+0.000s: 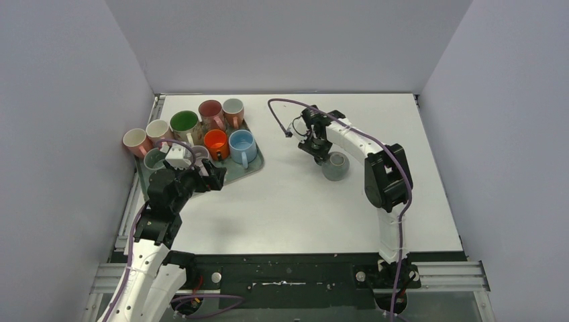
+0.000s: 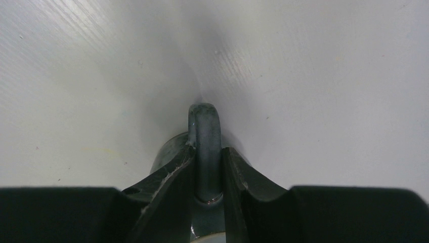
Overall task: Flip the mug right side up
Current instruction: Turn over the cup at the center of the board.
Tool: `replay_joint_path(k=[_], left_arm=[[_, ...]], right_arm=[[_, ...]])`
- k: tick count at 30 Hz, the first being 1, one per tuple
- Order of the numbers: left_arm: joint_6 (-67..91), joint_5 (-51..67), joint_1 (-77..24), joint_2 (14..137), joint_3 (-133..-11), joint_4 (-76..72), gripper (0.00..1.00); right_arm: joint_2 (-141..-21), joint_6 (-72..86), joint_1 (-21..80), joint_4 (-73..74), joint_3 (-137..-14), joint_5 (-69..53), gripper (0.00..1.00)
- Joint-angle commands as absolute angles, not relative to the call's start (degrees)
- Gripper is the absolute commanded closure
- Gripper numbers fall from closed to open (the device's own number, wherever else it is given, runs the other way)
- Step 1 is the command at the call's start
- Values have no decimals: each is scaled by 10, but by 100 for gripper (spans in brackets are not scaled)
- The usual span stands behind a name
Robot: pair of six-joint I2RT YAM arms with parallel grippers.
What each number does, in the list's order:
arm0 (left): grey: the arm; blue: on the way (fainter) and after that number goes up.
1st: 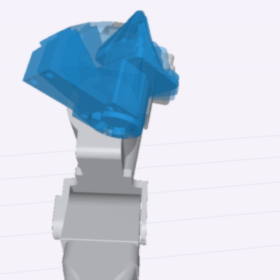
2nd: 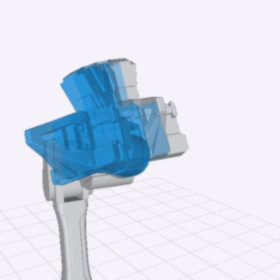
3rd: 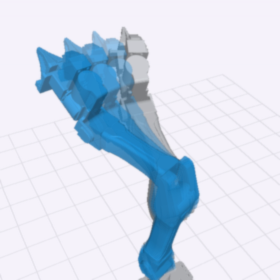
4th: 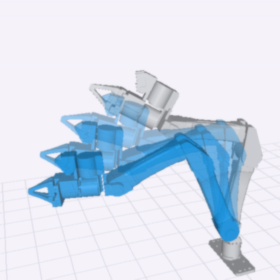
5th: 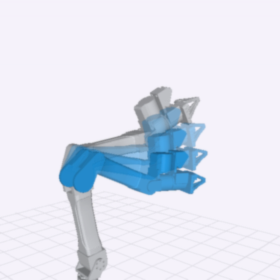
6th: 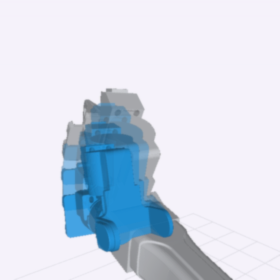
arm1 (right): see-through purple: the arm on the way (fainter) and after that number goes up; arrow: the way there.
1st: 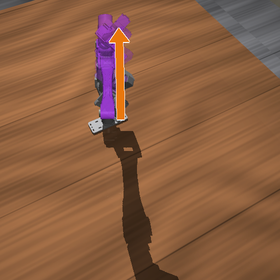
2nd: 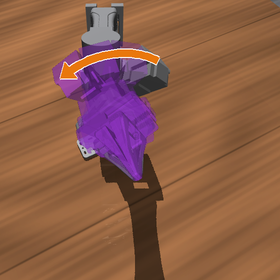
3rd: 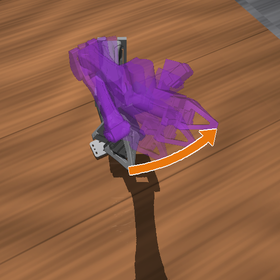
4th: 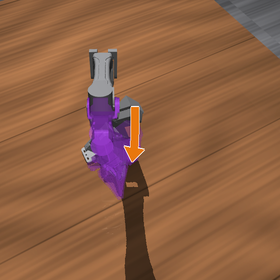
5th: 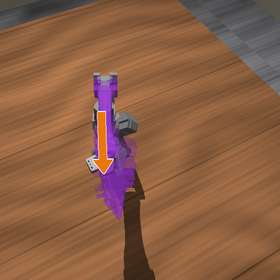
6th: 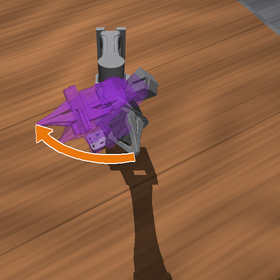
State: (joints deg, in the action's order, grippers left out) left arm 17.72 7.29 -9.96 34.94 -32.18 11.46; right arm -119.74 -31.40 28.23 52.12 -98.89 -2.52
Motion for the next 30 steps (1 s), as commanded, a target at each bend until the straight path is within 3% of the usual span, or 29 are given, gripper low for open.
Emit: replay_joint_path(k=[1,3,24,30], left_arm=[[170,69,-96,345,-329,96,3],[171,70,-96,345,-329,96,3],[179,67,-97,360,-341,108,3],[194,83,-97,363,-345,102,8]], right_arm=[[-1197,-318,278,518,-999,-26,92],[-1183,-317,277,504,-994,-26,100],[-980,-288,295,325,-838,-78,100],[-912,-240,304,216,-756,-109,100]])
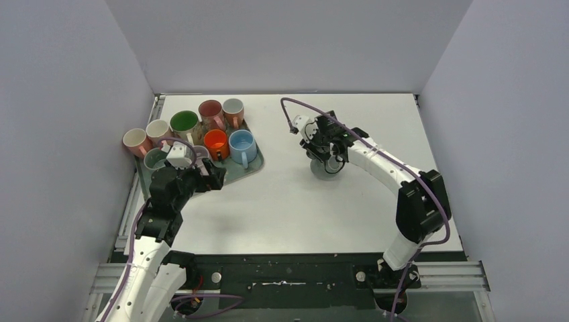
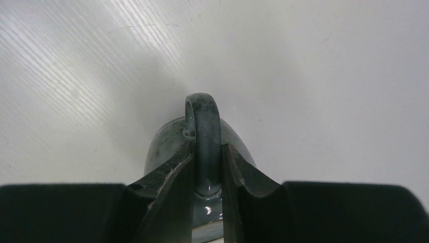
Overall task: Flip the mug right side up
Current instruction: Turn over the cup at the center of the board.
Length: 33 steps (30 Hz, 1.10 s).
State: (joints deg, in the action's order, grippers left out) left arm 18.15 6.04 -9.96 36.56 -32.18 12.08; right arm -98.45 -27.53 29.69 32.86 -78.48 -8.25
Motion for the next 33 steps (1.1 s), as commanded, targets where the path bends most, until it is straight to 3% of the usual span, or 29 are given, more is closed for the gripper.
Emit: replay_joint_path(k=[1,8,21,29,33], left_arm=[[201,94,-97,365,-344,100,9],[273,179,-98,372,-334,62,15],[344,356,-102,408,-380,-78,22],[454,434,-114,434,-354,-256,28],[454,455,-133,463,-360,-272,31]], right_arm=[[-901,-234,306,206,-749,-123,100],[-831,-143,312,108,-687,-245,100],[-697,145,321,-268,-506,-459,100],[-685,278,355,-447,-449,-487,100],[-692,296,373,-480,-444,-487,100]])
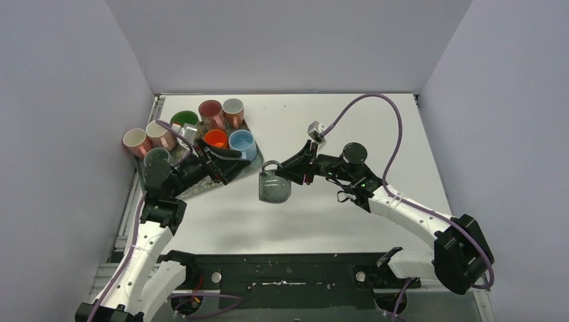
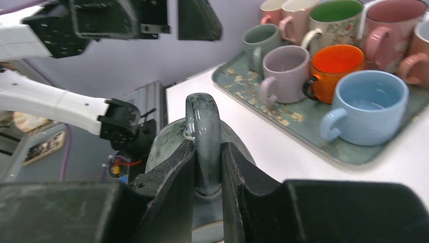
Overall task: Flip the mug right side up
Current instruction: Turn over the cup at the center of the board.
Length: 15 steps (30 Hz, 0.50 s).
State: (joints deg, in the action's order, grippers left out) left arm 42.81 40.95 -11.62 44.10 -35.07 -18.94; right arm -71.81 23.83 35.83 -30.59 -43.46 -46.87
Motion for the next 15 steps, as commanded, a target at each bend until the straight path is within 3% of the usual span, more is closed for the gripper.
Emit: replay_joint_path(k=[1,15], left_arm=[[452,457,-139,467,-361,-274,32],[452,434,-226,510,-346,-337,34]], right_arm=[[-693,304,373,-492,-441,-486,100],[-722,364,376,-583,-434,-502,100]])
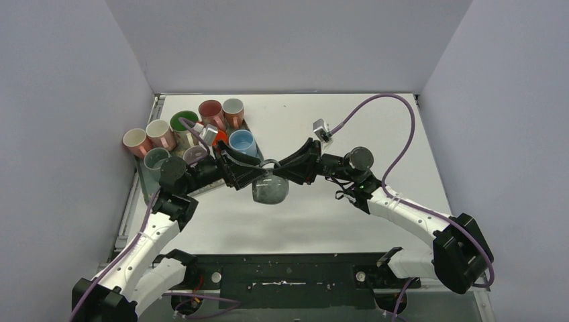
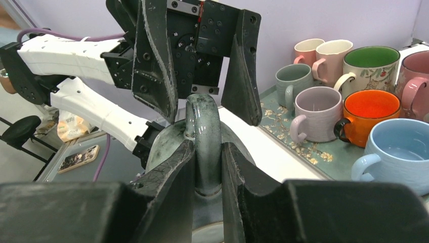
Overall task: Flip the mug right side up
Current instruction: Turn over the cup at the center of the board.
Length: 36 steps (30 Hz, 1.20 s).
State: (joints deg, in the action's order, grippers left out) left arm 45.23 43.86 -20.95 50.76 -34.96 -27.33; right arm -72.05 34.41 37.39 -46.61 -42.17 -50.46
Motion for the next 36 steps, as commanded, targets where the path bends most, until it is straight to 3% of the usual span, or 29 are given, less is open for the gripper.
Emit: replay_joint_path(k=[1,8,11,13,15,17,20,24,29,36], left_arm=[[449,433,-231,513,-346,-337,34],[438,431,-251,544,-359,-342,46],[432,431,-257,552,-362,-343,56],[422,431,-259,551,-362,-338,69],[395,420,-260,545,-365,-309,93],[351,405,-260,535,-374,-260,100],[304,399,-260,525,-391,-201,100],[252,404,-259,526,-423,-127,100],[216,401,-258,533,-441,-69,100],[160,360,-258,544,-461,-5,100]], right_arm=[[-724,365,376,-585,-435,-503,100],[-742,367,380,-594,-439,-515,100],[-748,368,380,-595,-439,-515,100],[-751,367,381,-594,-439,-515,100],[-753,361,381,-587,-439,-514,100],[-753,348,381,-570,-439,-512,100],[-748,325,380,-534,-439,-508,98],[-729,295,378,-489,-431,-489,83],[-708,276,372,-461,-412,-475,76],[-673,261,350,-391,-396,-422,50]])
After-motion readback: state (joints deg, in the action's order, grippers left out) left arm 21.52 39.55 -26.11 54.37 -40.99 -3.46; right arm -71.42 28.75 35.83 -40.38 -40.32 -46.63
